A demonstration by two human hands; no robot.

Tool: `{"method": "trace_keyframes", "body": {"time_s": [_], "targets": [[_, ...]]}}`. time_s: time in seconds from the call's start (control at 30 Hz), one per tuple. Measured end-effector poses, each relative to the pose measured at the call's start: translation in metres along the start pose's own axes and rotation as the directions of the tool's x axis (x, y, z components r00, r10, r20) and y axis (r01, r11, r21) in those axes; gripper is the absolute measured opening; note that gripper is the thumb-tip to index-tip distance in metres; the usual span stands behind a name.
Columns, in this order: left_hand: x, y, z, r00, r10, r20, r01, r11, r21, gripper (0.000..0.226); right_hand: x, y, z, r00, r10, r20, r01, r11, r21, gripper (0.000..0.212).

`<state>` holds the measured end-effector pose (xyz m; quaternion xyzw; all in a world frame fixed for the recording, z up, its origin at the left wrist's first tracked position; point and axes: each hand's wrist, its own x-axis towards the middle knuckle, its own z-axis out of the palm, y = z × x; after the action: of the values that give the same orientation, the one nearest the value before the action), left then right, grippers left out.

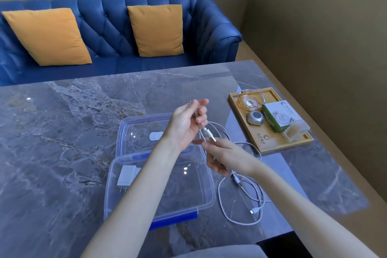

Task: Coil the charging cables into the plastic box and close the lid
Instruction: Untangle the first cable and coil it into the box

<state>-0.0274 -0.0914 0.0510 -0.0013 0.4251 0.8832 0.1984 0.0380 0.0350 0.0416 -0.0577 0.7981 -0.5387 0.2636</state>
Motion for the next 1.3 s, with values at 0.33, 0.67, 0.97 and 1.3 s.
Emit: {"method": "trace_keyframes", "body": {"time_s": [0.33,0.67,0.97,1.3], "targets": [[-0.008,-0.020,-0.012,0.986,0.149,-0.067,-0.095,0.856,0.508,0.026,-0.012,-0.048,-0.035,0.989,-0.142,0.045,0.149,0.934,-0.325,0.028],[-0.042,-0.008,-0.002,0.893,-0.340,0.295,0.322,0.940,0.110,0.043,0.020,-0.022,-0.065,0.876,-0.232,-0.422,0.323,0.933,0.157,0.007],[-0.018,0.010,-0.004,0.960,-0.034,0.278,0.167,0.868,-0.468,0.020,0.033,0.008,-0.004,0.963,-0.121,-0.240,0.183,0.949,0.255,0.044],[0.005,-0.001,-0.028,0.921,0.342,-0.185,-0.177,0.793,0.583,0.029,0.004,-0.025,-0.017,0.995,-0.051,0.086,0.052,0.998,-0.017,0.022]]}}
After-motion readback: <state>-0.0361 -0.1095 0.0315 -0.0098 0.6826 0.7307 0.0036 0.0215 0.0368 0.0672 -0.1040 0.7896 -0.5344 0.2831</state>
